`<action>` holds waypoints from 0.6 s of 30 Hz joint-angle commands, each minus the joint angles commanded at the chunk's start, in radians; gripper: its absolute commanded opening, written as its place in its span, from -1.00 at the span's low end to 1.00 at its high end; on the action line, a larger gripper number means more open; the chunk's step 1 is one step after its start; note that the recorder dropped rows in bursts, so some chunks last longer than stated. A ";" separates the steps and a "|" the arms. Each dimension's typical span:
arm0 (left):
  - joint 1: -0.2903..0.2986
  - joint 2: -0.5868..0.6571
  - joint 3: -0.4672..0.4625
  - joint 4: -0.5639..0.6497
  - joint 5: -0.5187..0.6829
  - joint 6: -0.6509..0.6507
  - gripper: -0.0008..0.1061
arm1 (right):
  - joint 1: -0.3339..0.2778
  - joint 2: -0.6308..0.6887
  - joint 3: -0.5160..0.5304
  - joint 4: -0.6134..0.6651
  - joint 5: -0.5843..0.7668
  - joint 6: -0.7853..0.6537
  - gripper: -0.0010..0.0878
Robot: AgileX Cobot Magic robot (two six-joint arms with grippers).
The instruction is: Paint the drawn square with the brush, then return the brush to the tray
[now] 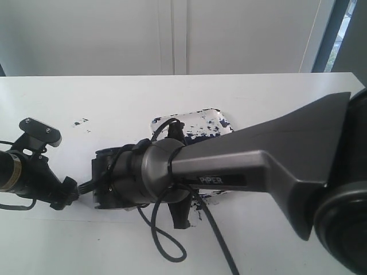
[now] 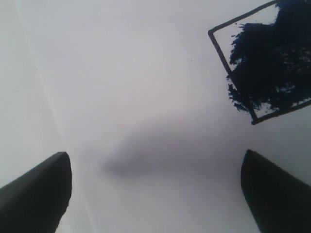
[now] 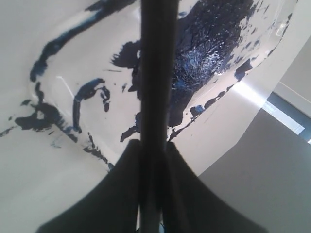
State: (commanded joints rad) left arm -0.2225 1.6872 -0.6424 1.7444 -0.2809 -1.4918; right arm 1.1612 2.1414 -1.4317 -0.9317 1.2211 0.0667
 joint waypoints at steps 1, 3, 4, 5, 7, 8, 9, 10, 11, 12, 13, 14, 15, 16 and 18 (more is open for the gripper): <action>0.000 0.000 0.000 0.000 0.000 0.000 0.78 | -0.004 0.000 0.000 -0.007 0.000 0.004 -0.98; 0.000 0.000 0.000 0.000 0.000 0.000 0.78 | -0.009 0.000 0.000 -0.015 0.000 0.009 -0.98; 0.000 0.000 0.000 0.000 0.000 0.000 0.78 | -0.009 0.000 0.000 -0.017 0.000 0.009 -0.98; 0.000 0.000 0.000 0.000 -0.003 0.000 0.78 | -0.011 0.000 0.000 -0.017 0.000 0.009 -0.98; 0.000 0.000 0.000 0.000 -0.003 0.000 0.78 | -0.011 0.000 0.000 -0.013 0.000 0.009 -0.98; 0.000 0.000 0.000 0.000 -0.003 0.000 0.78 | -0.011 0.000 0.000 -0.005 0.000 0.009 -0.98; 0.000 0.000 0.000 0.000 -0.003 0.000 0.78 | -0.011 0.000 0.000 0.007 0.000 0.009 -0.98; 0.000 0.000 0.000 0.000 -0.003 0.000 0.78 | -0.006 0.000 0.000 0.025 0.000 0.009 -0.98; 0.000 0.000 0.000 0.000 -0.003 0.000 0.78 | -0.004 -0.005 0.000 0.050 0.000 0.007 -0.98; 0.000 0.000 0.000 0.000 -0.003 0.000 0.78 | 0.001 -0.004 0.000 0.073 0.000 -0.002 -0.98; 0.000 0.000 0.000 0.000 -0.003 0.000 0.78 | 0.005 -0.004 0.000 0.095 0.000 -0.015 -0.98; 0.000 0.000 0.000 0.000 -0.003 0.000 0.78 | 0.007 -0.005 0.000 0.113 0.000 -0.024 -0.98; 0.000 0.000 0.000 0.000 -0.003 0.000 0.78 | 0.010 -0.005 0.000 0.124 0.000 -0.026 -0.98; 0.000 0.000 0.000 0.000 -0.003 0.000 0.78 | 0.015 -0.005 0.000 0.128 0.000 -0.029 -0.98; 0.000 0.000 0.000 0.000 -0.003 0.000 0.78 | 0.024 -0.005 0.000 0.128 0.000 -0.029 -0.98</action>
State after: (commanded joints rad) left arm -0.2225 1.6872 -0.6424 1.7444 -0.2835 -1.4918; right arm 1.1854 2.1365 -1.4317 -0.8033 1.2211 0.0373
